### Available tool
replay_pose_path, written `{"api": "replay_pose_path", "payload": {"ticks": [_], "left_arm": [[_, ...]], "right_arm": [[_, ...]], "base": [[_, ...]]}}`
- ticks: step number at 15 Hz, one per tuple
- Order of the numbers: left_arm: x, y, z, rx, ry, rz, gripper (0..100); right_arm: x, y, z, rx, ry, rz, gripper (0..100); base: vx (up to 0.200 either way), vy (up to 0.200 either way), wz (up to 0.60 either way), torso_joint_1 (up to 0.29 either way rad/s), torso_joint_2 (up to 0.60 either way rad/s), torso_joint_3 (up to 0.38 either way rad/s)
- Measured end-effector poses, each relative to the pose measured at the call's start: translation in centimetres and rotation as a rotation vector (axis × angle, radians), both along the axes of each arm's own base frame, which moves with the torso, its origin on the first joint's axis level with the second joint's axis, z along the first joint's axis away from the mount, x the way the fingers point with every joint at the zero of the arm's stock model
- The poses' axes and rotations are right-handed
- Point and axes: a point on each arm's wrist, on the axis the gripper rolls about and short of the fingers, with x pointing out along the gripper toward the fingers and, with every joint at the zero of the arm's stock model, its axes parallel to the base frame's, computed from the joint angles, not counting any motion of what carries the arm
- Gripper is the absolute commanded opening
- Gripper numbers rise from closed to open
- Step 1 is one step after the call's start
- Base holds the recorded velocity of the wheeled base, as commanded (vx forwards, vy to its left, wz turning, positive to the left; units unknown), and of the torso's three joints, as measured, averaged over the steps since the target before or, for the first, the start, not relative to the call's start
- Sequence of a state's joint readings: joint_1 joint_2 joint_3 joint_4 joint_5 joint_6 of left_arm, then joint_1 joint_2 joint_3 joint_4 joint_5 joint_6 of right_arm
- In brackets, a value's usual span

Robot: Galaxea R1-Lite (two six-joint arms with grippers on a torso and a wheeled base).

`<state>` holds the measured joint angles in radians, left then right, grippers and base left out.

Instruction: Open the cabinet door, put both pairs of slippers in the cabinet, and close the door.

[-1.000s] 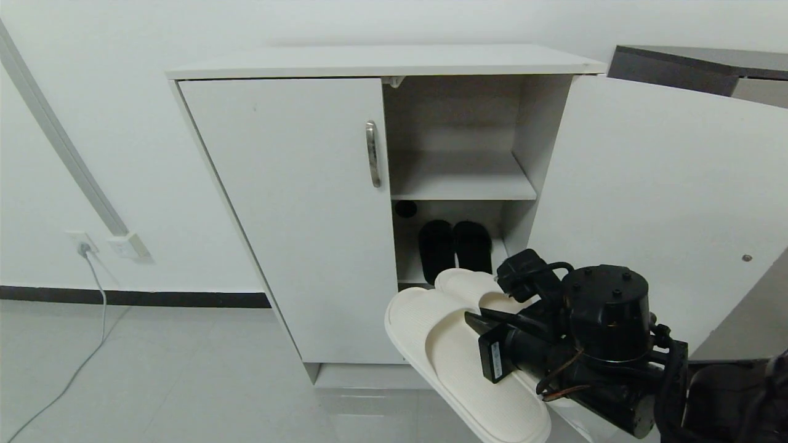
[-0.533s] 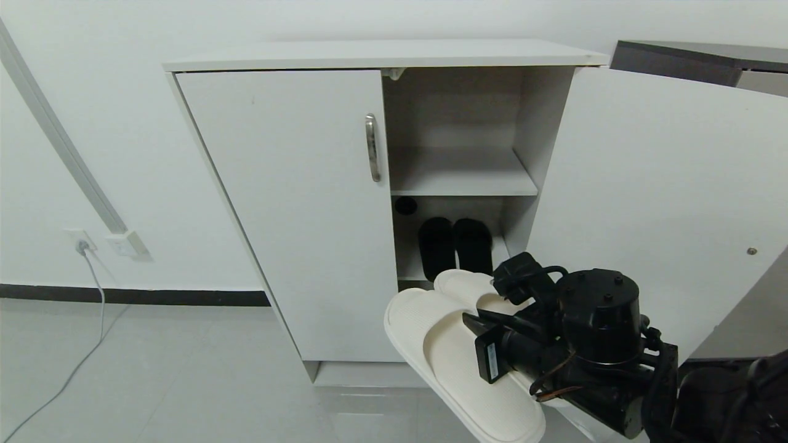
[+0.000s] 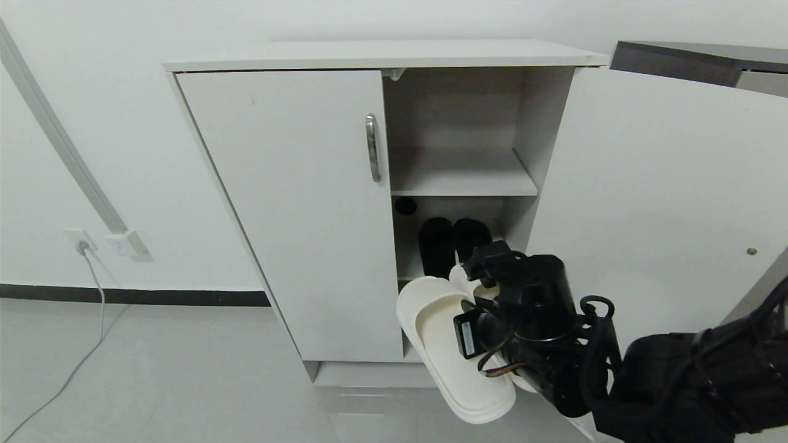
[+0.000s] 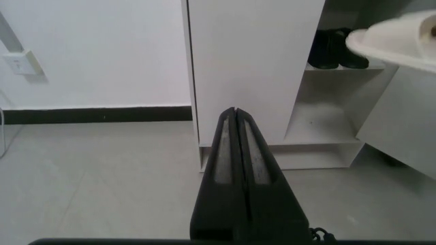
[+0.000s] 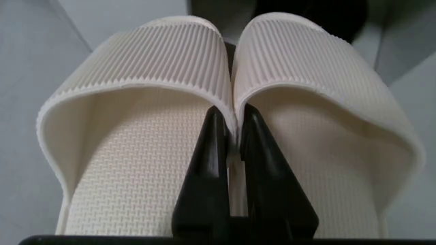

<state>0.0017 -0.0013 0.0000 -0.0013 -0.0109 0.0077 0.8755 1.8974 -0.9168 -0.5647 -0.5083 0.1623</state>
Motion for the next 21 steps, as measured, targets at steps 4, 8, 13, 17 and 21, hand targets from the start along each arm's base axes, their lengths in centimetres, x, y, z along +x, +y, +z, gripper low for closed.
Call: {"api": "replay_pose_path", "payload": {"ticks": [4, 8, 13, 17, 21], "left_arm": [[0.0, 0.0, 0.0, -0.003, 0.000, 0.001, 0], [0.0, 0.0, 0.0, -0.003, 0.000, 0.000, 0], [0.0, 0.0, 0.0, -0.004, 0.000, 0.001, 0], [0.0, 0.0, 0.0, -0.004, 0.000, 0.001, 0], [0.0, 0.0, 0.0, -0.004, 0.000, 0.000, 0]], "right_arm": [[0.4, 2.3, 5.3, 0.066, 0.034, -0.230, 0], [0.7, 3.3, 9.5, 0.127, -0.074, -0.262, 0], [2.4, 2.7, 10.8, 0.153, -0.188, -0.279, 0], [3.1, 2.6, 10.7, 0.152, -0.209, -0.287, 0], [3.4, 2.5, 10.5, 0.145, -0.208, -0.293, 0]], "base": [[0.000, 0.000, 0.00, 0.000, 0.00, 0.000], [0.000, 0.000, 0.00, 0.000, 0.00, 0.000], [0.000, 0.000, 0.00, 0.000, 0.00, 0.000], [0.200, 0.000, 0.00, -0.002, 0.00, 0.002], [0.200, 0.000, 0.00, 0.006, 0.00, 0.001]]}}
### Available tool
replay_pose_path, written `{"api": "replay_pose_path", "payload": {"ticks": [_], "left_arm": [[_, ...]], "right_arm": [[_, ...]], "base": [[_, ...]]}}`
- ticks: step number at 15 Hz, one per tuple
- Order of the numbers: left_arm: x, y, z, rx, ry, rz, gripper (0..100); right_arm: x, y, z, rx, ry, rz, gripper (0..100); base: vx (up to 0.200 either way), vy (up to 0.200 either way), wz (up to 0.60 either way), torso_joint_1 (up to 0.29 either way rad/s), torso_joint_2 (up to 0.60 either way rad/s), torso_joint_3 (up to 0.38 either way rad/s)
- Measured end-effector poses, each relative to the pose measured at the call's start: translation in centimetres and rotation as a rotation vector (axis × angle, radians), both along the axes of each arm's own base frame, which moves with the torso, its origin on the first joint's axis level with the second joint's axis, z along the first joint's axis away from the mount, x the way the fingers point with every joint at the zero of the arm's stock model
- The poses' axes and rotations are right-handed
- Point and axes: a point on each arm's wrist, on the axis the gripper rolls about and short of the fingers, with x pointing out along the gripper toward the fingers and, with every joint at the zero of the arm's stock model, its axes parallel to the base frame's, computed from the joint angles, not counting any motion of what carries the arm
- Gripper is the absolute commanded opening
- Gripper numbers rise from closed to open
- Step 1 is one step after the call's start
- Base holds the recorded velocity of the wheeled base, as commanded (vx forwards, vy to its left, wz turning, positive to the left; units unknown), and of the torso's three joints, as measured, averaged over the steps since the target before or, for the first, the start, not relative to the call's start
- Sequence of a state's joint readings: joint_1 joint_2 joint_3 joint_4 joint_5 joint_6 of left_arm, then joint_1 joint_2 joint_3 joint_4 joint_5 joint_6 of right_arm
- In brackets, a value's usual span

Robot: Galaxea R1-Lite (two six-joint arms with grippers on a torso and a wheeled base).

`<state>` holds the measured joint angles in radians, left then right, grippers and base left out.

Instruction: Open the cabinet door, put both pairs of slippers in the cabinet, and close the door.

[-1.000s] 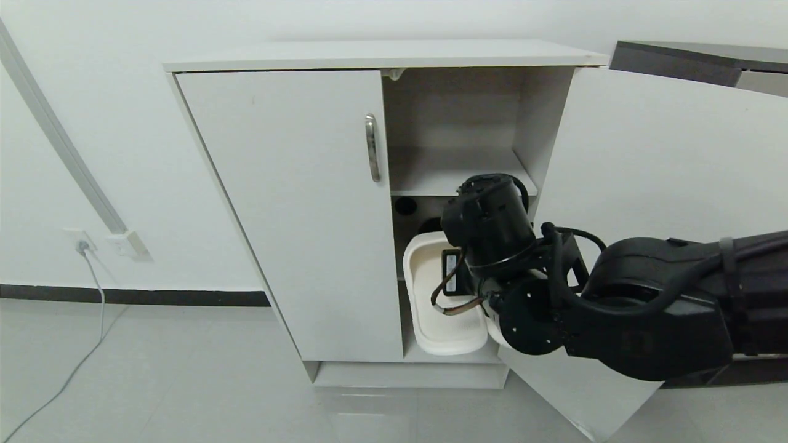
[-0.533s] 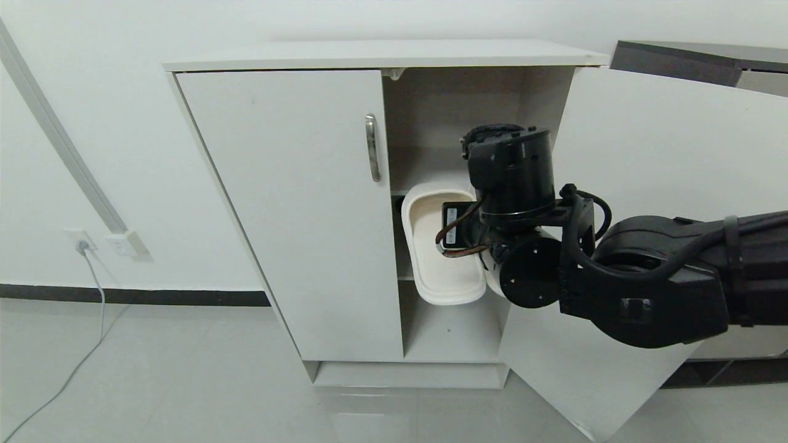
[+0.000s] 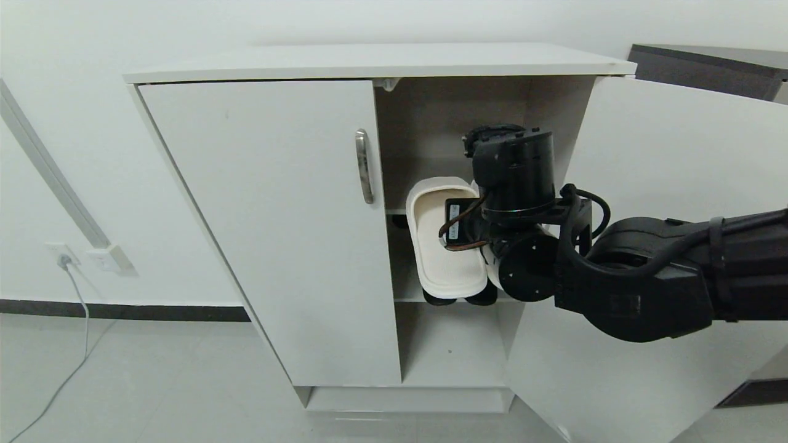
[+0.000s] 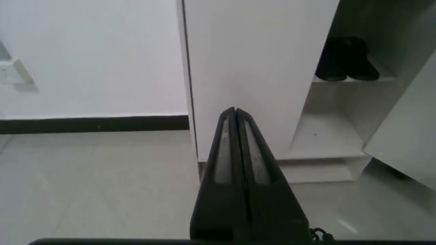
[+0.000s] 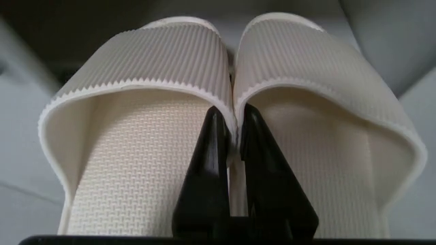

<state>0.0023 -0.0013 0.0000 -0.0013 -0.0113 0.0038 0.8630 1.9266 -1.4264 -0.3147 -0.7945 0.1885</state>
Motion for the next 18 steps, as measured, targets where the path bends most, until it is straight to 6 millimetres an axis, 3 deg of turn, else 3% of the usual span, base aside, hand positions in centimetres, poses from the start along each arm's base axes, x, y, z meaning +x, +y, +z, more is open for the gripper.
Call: {"api": "replay_pose_path", "payload": {"ticks": [4, 9, 18], "left_arm": [[0.0, 0.0, 0.0, 0.000, 0.000, 0.000, 0], [0.0, 0.0, 0.0, -0.001, 0.000, 0.000, 0], [0.0, 0.0, 0.0, -0.003, 0.000, 0.000, 0]], "right_arm": [[0.4, -0.2, -0.2, -0.002, 0.003, -0.011, 0], [2.1, -0.3, -0.5, -0.017, 0.002, -0.025, 0], [6.9, -0.2, -0.2, -0.008, -0.013, -0.044, 0]], "base": [[0.200, 0.000, 0.00, 0.000, 0.00, 0.001], [0.000, 0.000, 0.00, 0.000, 0.00, 0.000], [0.000, 0.000, 0.00, 0.000, 0.00, 0.000]]}}
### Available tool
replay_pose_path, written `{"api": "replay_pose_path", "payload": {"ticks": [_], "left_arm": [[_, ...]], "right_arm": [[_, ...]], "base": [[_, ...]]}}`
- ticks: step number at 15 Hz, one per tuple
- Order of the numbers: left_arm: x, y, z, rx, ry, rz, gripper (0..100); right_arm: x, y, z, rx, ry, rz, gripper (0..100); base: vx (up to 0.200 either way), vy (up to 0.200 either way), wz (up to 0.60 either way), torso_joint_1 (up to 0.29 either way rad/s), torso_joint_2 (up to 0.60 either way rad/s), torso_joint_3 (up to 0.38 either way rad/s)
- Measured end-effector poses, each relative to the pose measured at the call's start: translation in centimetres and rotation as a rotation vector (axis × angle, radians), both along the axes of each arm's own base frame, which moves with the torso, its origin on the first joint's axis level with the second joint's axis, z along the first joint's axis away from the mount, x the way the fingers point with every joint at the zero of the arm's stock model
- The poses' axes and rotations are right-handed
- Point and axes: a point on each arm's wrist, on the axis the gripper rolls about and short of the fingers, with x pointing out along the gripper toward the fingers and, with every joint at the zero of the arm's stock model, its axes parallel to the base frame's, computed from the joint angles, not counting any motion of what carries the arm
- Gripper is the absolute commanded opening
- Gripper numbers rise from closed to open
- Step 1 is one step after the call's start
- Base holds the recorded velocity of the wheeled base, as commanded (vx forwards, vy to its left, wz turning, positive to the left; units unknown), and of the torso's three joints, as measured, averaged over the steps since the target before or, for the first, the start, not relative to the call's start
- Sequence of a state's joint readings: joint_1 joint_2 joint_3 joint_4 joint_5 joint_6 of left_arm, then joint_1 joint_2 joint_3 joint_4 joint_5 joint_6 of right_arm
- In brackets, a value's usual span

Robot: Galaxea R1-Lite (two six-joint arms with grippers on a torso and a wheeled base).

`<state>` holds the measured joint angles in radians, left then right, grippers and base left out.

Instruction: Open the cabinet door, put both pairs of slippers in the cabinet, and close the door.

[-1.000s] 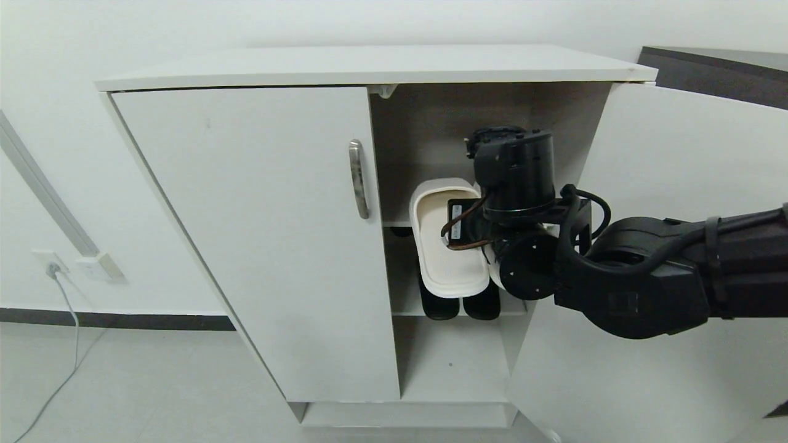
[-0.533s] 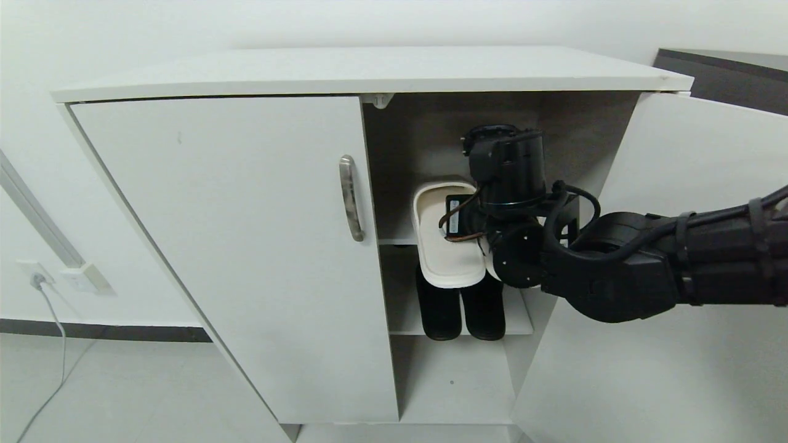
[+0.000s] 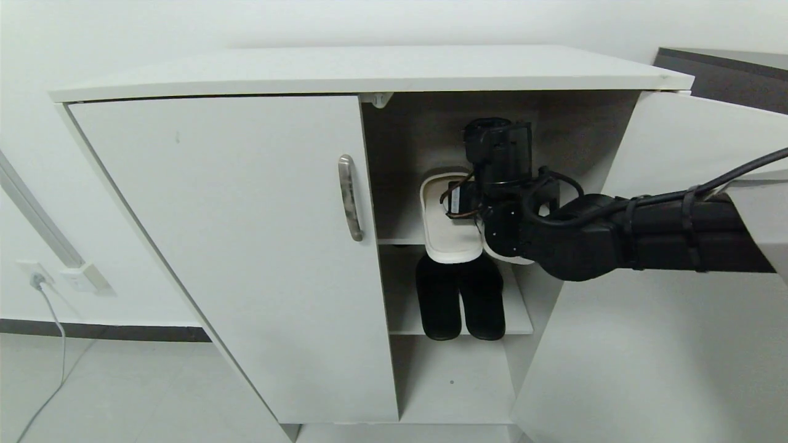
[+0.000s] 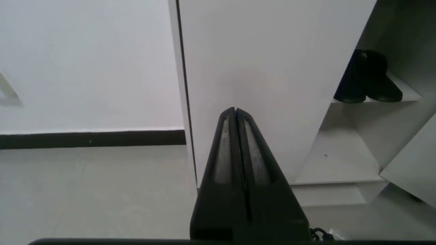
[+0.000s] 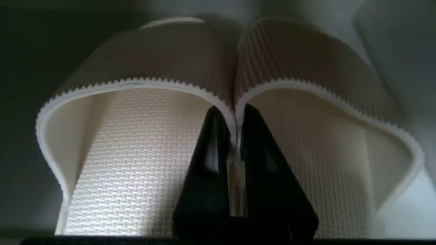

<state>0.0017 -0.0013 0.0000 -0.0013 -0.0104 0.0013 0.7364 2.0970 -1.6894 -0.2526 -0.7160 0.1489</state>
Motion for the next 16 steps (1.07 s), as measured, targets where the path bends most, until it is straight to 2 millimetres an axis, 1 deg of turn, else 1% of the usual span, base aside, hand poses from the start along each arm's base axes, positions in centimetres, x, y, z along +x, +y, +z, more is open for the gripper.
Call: {"api": "replay_pose_path", "payload": {"ticks": [5, 9, 14, 15, 16], "left_arm": [[0.0, 0.0, 0.0, 0.000, 0.000, 0.000, 0], [0.0, 0.0, 0.0, 0.000, 0.000, 0.000, 0], [0.0, 0.0, 0.0, 0.000, 0.000, 0.000, 0], [0.0, 0.0, 0.0, 0.000, 0.000, 0.000, 0], [0.0, 0.0, 0.0, 0.000, 0.000, 0.000, 0]], "right_arm": [[1.7, 0.2, 0.4, 0.002, 0.000, -0.015, 0], [2.2, 0.7, 0.2, -0.002, 0.003, -0.015, 0], [2.7, 0.6, -0.4, -0.008, 0.011, -0.023, 0], [2.7, 0.6, -0.5, -0.009, 0.012, -0.025, 100], [2.7, 0.7, -0.6, -0.010, 0.013, -0.024, 100]], "base": [[0.000, 0.000, 0.00, 0.000, 0.00, 0.000], [0.000, 0.000, 0.00, 0.000, 0.00, 0.000], [0.000, 0.000, 0.00, 0.000, 0.00, 0.000], [0.000, 0.000, 0.00, 0.000, 0.00, 0.000], [0.000, 0.000, 0.00, 0.000, 0.00, 0.000]]}}
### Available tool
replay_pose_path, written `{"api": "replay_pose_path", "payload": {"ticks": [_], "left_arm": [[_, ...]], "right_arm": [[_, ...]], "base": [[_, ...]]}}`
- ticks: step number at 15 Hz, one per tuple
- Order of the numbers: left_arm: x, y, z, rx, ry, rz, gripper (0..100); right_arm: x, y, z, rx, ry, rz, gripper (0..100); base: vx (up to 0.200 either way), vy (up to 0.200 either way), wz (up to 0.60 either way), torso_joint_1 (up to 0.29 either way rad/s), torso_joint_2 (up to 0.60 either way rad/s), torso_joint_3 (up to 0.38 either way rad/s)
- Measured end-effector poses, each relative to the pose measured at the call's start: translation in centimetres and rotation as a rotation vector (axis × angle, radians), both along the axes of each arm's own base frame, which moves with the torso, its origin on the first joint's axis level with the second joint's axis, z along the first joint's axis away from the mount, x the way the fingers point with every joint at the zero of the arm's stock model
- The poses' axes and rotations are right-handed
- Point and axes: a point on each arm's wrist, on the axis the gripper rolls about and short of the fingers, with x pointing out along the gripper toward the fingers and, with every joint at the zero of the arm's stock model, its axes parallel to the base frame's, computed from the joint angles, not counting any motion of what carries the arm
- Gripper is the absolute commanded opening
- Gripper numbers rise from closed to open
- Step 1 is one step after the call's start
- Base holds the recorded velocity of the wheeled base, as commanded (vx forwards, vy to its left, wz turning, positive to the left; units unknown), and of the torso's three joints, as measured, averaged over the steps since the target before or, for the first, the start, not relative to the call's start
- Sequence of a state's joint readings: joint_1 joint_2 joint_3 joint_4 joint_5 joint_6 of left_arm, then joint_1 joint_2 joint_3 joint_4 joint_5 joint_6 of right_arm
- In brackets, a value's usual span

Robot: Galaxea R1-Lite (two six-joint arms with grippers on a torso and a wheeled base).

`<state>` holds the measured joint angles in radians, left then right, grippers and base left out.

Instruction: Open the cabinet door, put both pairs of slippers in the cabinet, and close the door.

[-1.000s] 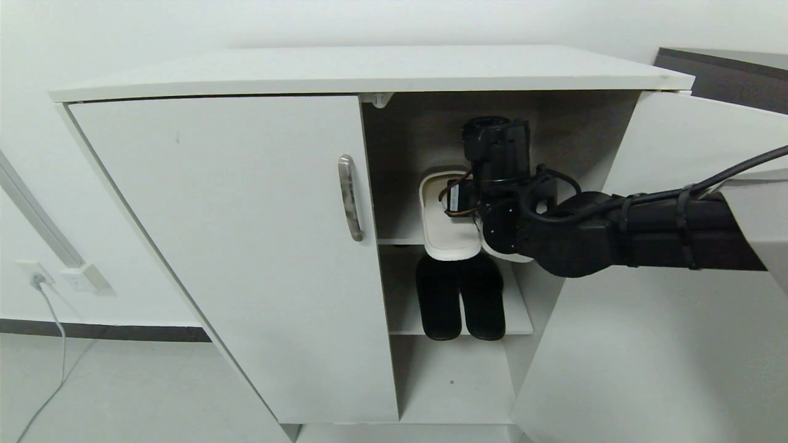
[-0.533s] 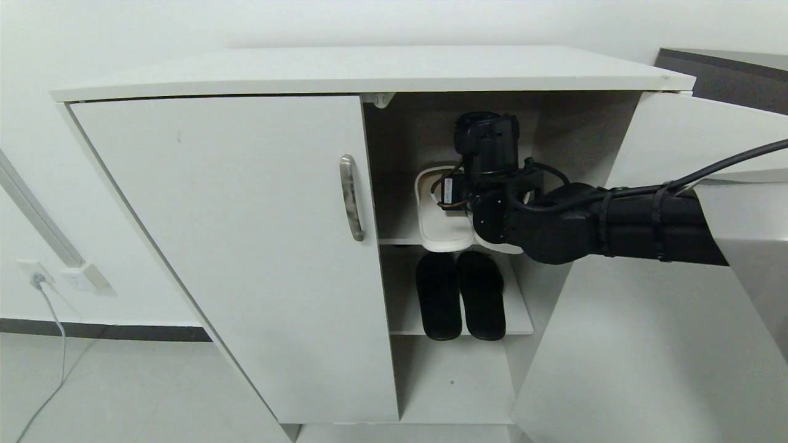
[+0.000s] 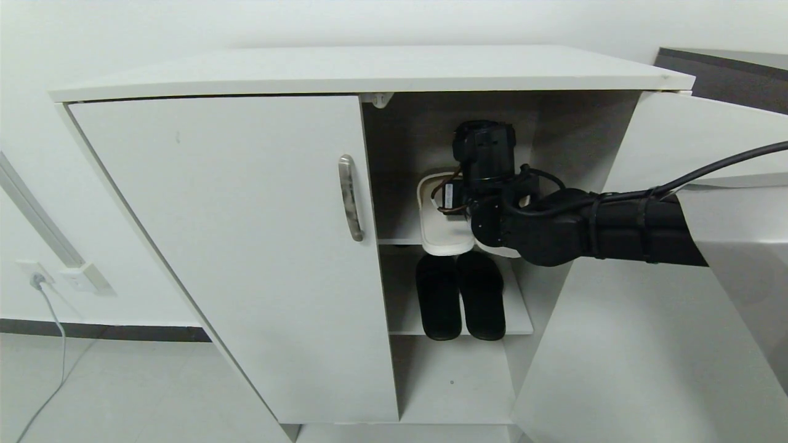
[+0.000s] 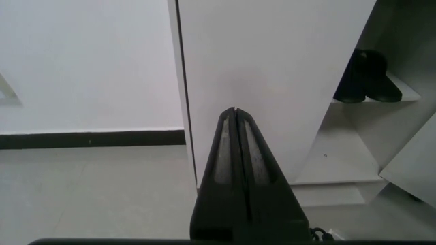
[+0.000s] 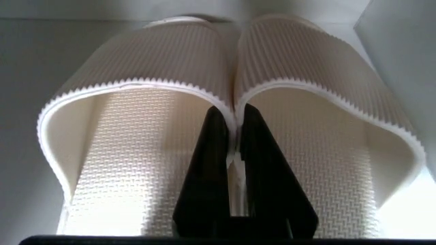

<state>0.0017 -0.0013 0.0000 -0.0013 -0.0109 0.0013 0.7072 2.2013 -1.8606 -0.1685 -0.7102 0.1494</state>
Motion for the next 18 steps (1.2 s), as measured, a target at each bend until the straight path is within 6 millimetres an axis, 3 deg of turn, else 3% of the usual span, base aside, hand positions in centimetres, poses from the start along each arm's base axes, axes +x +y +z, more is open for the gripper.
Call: {"api": "replay_pose_path", "payload": {"ticks": [4, 7, 11, 16, 17, 18], "left_arm": [[0.0, 0.0, 0.0, 0.000, 0.000, 0.000, 0], [0.0, 0.0, 0.0, 0.000, 0.000, 0.000, 0], [0.0, 0.0, 0.0, 0.000, 0.000, 0.001, 0], [0.0, 0.0, 0.0, 0.000, 0.000, 0.000, 0], [0.0, 0.0, 0.0, 0.000, 0.000, 0.001, 0], [0.0, 0.0, 0.0, 0.000, 0.000, 0.001, 0]], "right_arm": [[-0.1, 0.1, -0.4, -0.009, 0.009, -0.001, 100], [-1.7, 0.1, -0.2, -0.024, 0.026, 0.015, 100], [-6.7, -0.6, 0.0, -0.042, 0.065, 0.081, 100], [-12.5, -2.9, -1.1, 0.017, 0.077, 0.151, 100], [-13.4, -3.1, -1.3, 0.038, 0.064, 0.169, 0], [-14.2, -3.2, -1.4, 0.050, 0.055, 0.187, 0]], "base": [[0.000, 0.000, 0.00, 0.000, 0.00, 0.000], [0.000, 0.000, 0.00, 0.000, 0.00, 0.000], [0.000, 0.000, 0.00, 0.000, 0.00, 0.000], [0.000, 0.000, 0.00, 0.000, 0.00, 0.000], [0.000, 0.000, 0.00, 0.000, 0.00, 0.000], [0.000, 0.000, 0.00, 0.000, 0.00, 0.000]]}}
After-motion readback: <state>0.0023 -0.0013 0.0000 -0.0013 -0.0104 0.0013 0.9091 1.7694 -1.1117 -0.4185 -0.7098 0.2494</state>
